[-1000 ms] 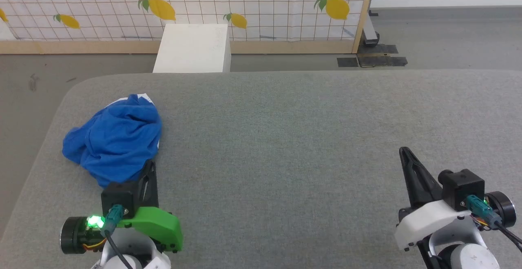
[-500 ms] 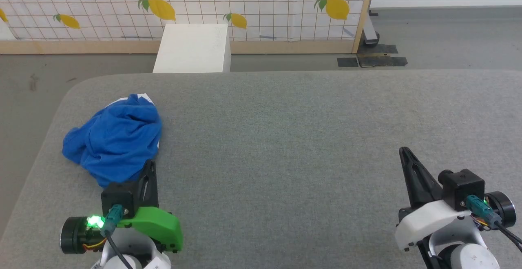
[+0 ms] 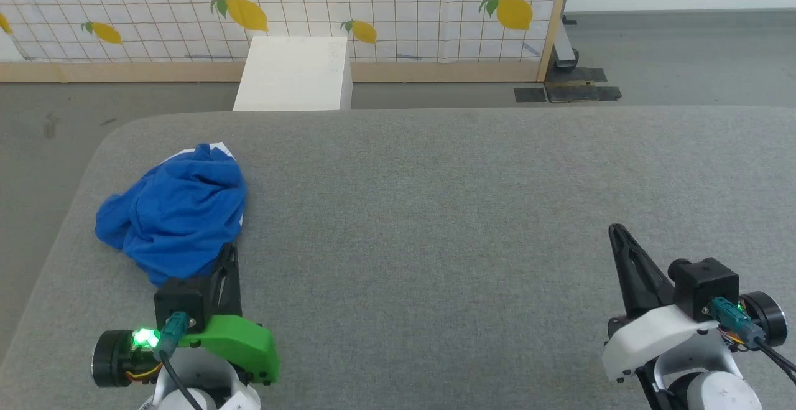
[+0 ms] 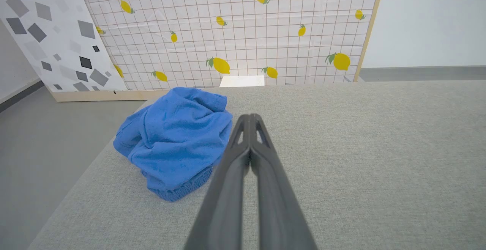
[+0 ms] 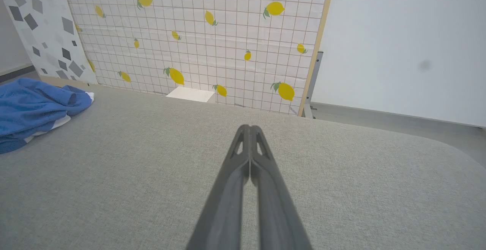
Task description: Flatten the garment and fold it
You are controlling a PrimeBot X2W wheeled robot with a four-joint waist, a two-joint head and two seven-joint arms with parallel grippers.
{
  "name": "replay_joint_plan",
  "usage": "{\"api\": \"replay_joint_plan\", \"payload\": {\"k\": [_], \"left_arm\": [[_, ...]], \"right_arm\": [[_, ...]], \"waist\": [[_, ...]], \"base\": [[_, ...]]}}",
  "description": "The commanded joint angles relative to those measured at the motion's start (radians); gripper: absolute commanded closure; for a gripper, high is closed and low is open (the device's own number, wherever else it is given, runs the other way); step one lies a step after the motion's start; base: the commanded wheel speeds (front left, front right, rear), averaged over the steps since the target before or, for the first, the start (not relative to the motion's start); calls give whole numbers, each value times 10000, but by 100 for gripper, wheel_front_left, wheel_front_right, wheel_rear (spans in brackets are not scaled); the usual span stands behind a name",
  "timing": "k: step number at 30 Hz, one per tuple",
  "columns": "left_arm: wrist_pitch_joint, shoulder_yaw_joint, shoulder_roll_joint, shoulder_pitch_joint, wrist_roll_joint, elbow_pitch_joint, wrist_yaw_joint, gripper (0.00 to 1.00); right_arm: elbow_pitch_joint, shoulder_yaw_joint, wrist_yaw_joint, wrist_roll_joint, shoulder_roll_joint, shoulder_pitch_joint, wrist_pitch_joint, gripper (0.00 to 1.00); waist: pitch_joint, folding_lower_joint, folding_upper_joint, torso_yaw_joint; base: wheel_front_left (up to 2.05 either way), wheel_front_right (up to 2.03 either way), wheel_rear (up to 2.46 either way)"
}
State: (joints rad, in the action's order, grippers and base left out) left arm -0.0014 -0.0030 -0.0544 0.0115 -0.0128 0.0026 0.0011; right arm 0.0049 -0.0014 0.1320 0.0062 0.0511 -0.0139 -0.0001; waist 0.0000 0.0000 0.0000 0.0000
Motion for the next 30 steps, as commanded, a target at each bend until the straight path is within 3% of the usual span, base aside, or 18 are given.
{"api": "replay_joint_plan", "payload": {"k": [1,11,12,30], "left_arm": [[14,30,42,-115,128,-26,-11,100],[-1,-1,0,0,0,0,0,100],[0,-6,-2,1,-17,2,0,0],[-403,-95,-1,31,-205,334,-78,0]], "right_arm": [[-49,14,-13,-62,-9,139,1,100],[0,-1,0,2,0,1,-1,100],[4,-2,0,4,0,-1,0,0],[234,-163,-2,378,0,111,-405,0]], "waist": [[0,0,0,0],[0,0,0,0],[0,0,0,0],[15,0,0,-7]], "base": [[0,0,0],[0,0,0],[0,0,0],[0,0,0]]}}
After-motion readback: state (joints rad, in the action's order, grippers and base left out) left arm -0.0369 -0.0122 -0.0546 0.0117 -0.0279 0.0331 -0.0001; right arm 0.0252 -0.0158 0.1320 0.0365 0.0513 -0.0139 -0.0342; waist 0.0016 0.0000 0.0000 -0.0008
